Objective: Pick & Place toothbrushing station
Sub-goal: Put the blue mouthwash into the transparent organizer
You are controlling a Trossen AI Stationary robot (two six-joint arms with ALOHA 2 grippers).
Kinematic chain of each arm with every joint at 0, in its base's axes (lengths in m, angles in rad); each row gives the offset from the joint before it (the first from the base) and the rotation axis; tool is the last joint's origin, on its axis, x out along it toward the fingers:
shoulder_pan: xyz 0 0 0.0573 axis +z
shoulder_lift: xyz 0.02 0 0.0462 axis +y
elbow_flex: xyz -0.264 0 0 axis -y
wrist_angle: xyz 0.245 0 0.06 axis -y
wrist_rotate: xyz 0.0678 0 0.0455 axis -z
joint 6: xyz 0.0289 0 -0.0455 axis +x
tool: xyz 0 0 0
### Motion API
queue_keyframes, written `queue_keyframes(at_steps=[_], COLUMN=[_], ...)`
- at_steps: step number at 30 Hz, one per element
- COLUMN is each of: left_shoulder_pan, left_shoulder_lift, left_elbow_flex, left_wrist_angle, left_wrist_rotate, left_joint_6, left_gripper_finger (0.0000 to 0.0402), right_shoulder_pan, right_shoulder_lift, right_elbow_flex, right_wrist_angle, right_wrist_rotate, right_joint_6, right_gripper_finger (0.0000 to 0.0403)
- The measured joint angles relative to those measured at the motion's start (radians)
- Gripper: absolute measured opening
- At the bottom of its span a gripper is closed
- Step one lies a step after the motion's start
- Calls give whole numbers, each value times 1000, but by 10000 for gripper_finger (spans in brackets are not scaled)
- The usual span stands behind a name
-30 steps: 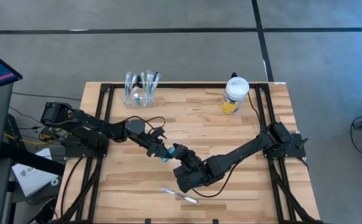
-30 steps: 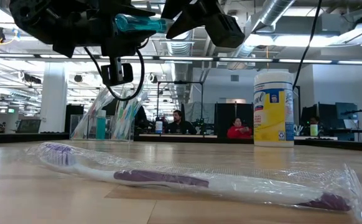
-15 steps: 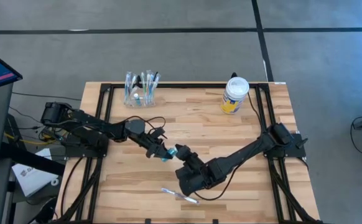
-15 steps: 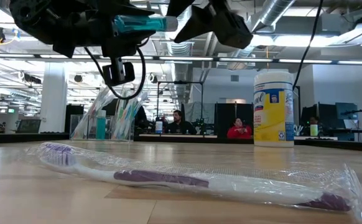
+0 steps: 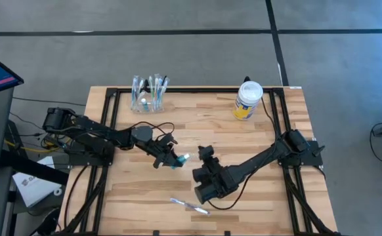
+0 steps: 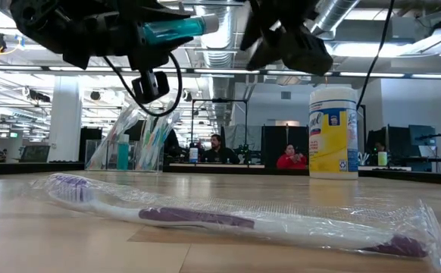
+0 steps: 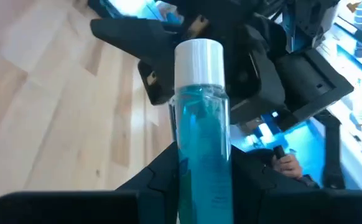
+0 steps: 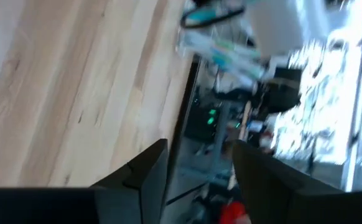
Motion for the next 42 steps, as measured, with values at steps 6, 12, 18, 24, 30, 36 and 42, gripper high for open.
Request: queue_keyframes(at_steps=[6, 12, 18, 24, 30, 36, 42], left_shoulder_pan=[1, 1, 1, 5, 40, 87, 163], left_shoulder_lift=[-16, -140, -318, -445, -501, -498, -498], left_elbow_flex=[-34, -139, -282, -387, -438, -437, -438], left_wrist_angle=[-1, 4, 1, 2, -1, -1, -1], left_wrist_rotate=[-92, -353, -679, -909, -1032, -1095, -1102], left_joint_6=[93, 206, 287, 351, 401, 458, 502], left_gripper_finger=[88, 88, 88, 88, 88, 88, 88], right_shoulder_pan=[-11, -13, -26, -63, -92, -90, -90], right_shoulder_lift=[0, 0, 0, -1, -28, -124, -237], right_elbow_flex=[1, -8, -43, -76, -121, -224, -367], right_wrist_angle=[-193, -320, -316, -303, -203, -25, 326], right_wrist_rotate=[-15, -15, -15, -14, -19, -44, -148], right_joint_6=[389, 675, 759, 843, 829, 755, 596], right_gripper_finger=[158, 145, 135, 126, 124, 124, 124])
